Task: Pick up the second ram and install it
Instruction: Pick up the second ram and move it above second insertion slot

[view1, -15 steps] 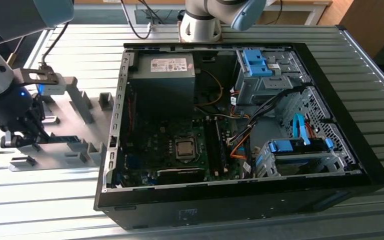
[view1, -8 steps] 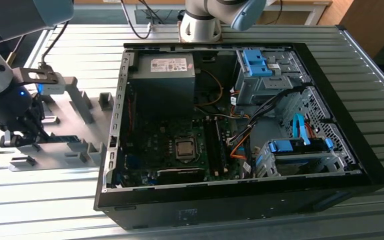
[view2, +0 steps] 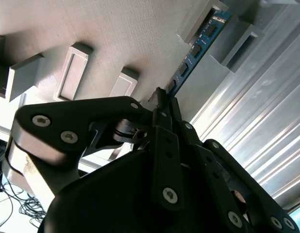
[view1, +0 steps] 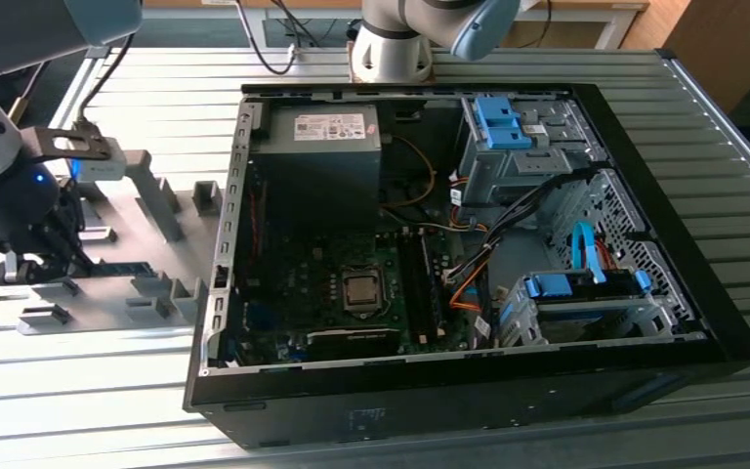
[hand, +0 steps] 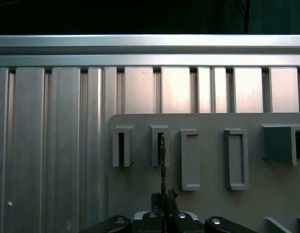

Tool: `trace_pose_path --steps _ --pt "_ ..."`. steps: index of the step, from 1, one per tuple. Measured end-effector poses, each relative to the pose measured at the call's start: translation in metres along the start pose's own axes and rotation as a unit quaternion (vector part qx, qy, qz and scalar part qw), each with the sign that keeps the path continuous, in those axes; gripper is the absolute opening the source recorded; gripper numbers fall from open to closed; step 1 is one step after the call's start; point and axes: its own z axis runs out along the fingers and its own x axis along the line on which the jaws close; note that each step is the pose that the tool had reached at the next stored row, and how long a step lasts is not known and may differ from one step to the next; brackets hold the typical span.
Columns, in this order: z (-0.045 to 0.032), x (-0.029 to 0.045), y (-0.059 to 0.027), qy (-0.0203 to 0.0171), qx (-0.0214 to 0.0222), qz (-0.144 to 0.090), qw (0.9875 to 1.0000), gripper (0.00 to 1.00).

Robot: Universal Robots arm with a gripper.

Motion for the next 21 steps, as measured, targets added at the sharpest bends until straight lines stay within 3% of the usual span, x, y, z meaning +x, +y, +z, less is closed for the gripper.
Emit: trace_pose_path --steps 21 --pt "-0.0070 -0.0001 0.0002 0.0000 0.0000 0.000 1.0000 0.14"
